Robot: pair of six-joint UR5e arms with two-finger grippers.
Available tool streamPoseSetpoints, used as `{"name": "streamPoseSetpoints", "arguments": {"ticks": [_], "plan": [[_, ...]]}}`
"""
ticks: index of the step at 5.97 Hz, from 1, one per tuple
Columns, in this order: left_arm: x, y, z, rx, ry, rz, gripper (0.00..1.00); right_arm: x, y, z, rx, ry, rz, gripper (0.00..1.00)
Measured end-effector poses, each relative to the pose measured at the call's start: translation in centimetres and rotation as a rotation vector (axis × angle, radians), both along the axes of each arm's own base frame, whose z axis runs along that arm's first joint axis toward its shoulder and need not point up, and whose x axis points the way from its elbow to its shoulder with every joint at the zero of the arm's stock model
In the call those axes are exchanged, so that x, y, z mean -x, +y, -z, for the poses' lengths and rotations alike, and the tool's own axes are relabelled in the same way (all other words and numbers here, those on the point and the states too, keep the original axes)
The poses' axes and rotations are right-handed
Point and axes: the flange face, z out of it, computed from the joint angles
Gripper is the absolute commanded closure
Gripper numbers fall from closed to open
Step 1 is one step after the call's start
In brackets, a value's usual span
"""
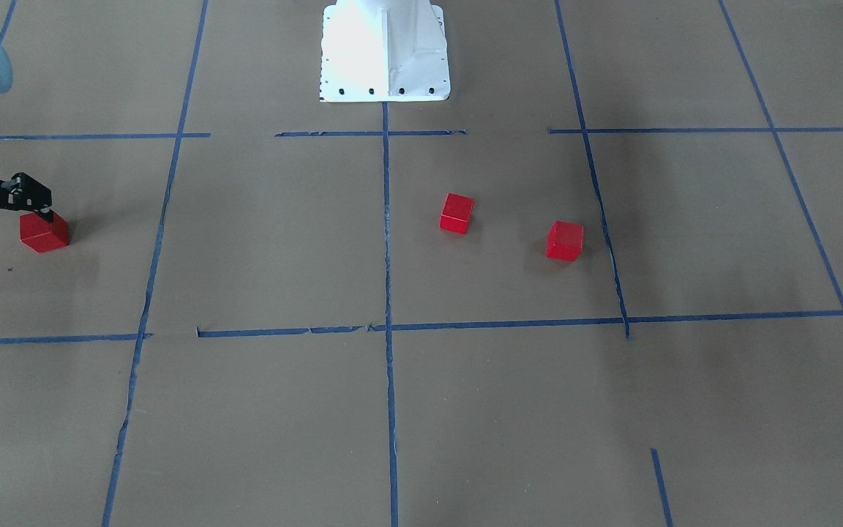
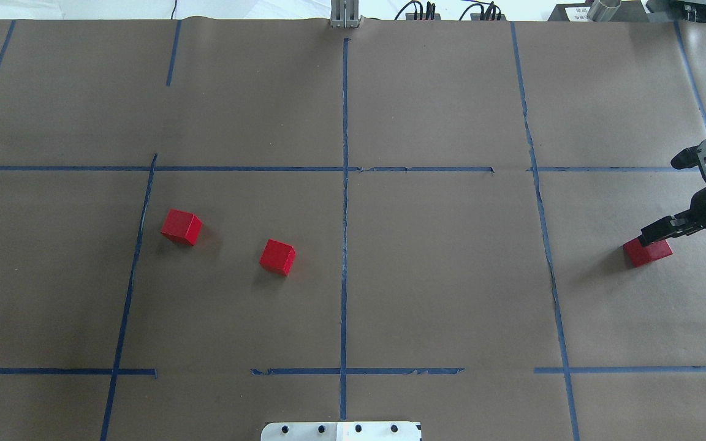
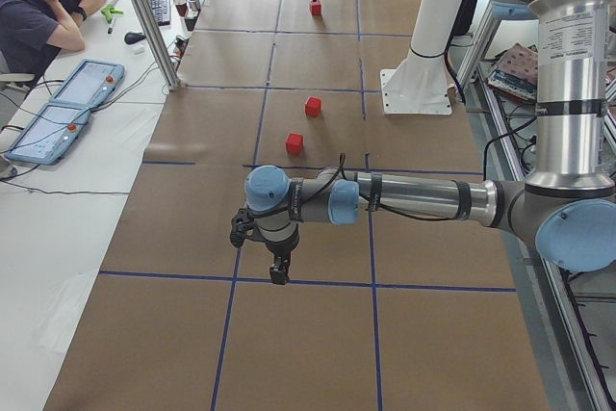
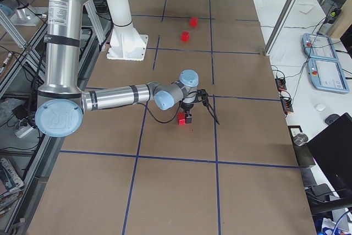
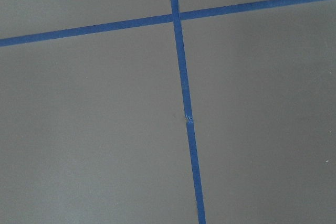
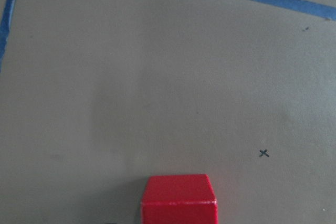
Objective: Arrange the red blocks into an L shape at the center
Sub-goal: 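Lower the right gripper onto the red cube near the right arm and grasp it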
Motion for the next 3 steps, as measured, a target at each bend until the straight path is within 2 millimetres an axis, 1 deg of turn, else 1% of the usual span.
{"name": "streamPoseSetpoints", "arguments": {"ticks": [2, 3], "plan": [[0.0, 0.0, -0.2, 0.005, -0.001, 0.0, 0.0, 1.8, 0.6, -0.8, 0.002, 0.016, 0.034, 0.0], [0.0, 0.0, -0.3, 0.005, -0.001, 0.0, 0.0, 2.6, 0.9, -1.3, 0.001, 0.029, 0.05, 0.12]]}}
